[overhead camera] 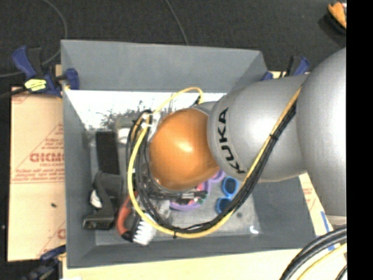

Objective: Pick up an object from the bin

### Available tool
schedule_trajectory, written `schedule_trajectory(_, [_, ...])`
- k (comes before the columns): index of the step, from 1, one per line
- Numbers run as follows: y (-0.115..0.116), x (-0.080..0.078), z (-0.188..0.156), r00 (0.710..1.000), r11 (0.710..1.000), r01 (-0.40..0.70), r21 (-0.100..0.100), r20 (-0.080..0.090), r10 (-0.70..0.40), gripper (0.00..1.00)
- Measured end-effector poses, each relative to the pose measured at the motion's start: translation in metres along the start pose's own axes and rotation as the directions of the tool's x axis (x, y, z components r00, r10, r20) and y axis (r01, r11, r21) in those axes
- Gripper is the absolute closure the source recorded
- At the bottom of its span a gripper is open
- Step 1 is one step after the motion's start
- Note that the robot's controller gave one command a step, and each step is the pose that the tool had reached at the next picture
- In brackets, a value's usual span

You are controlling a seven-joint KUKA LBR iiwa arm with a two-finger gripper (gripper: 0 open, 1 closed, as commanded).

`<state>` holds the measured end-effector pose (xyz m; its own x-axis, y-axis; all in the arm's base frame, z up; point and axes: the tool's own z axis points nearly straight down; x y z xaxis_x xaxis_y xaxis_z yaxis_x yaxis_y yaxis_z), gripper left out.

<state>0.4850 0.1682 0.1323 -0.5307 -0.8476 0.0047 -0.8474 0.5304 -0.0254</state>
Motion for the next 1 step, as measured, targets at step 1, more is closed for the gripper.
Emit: schedule_trajectory(1, [-0.0012,-0.0005,-0.0228,1.0,1.0,0.0,0.003,0.003,0.0,1.0])
